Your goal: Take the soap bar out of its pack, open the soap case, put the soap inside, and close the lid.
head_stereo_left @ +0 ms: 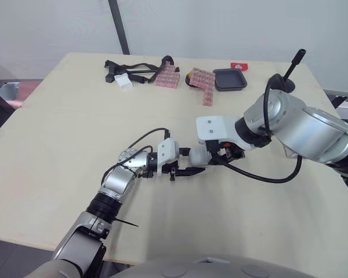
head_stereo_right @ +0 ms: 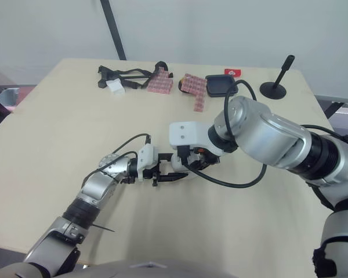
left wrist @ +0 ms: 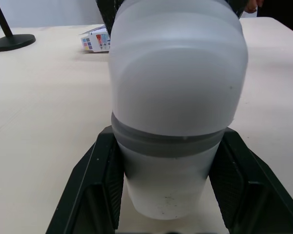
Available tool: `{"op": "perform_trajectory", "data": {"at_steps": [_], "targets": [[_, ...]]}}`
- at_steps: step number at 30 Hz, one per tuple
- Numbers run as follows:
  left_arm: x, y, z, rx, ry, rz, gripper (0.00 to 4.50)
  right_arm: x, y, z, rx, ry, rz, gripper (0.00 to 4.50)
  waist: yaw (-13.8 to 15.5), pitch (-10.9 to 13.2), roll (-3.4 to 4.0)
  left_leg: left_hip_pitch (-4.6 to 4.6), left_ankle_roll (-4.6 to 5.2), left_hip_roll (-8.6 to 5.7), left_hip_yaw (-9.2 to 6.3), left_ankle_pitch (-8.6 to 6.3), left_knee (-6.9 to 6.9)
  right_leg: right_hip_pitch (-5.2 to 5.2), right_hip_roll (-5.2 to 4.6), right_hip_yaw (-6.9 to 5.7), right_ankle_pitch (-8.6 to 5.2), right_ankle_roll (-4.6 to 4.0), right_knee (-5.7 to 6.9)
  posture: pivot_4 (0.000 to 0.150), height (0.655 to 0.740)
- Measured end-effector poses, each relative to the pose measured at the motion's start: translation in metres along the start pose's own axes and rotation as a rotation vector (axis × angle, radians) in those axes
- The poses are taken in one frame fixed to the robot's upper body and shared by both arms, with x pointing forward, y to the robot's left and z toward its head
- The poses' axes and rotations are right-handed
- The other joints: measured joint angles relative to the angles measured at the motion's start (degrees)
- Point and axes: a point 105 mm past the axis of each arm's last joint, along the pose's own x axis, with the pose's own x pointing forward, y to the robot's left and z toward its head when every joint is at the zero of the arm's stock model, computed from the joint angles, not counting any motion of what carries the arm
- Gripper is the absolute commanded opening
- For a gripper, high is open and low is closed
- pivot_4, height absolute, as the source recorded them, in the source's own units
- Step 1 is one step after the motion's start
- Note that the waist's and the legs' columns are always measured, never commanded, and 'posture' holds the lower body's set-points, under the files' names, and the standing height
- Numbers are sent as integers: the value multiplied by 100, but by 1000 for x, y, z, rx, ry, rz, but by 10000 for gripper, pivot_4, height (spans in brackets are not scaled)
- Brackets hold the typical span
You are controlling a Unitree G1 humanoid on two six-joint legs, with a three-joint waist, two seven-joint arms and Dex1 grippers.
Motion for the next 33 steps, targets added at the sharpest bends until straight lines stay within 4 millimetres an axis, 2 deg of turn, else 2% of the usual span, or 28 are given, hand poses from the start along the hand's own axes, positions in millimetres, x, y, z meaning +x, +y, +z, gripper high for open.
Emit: {"op": "perform_trajectory", "data": {"at_steps": [20, 33], "targets": [[0, -2, 1, 0, -2, -19, 19098, -8, 3, -6, 88, -4, 3, 19122, 25, 1, 1, 8, -1, -1, 3, 0, -39, 15, 2, -2, 0, 0, -44, 1500, 7374], [0, -2, 1, -1, -2, -18, 19098, -4, 3, -1, 86, -24, 3, 19122, 22, 1, 1, 14, -3, -1, 7, 1, -49, 16, 2, -1, 0, 0, -50, 1500, 7374]]}}
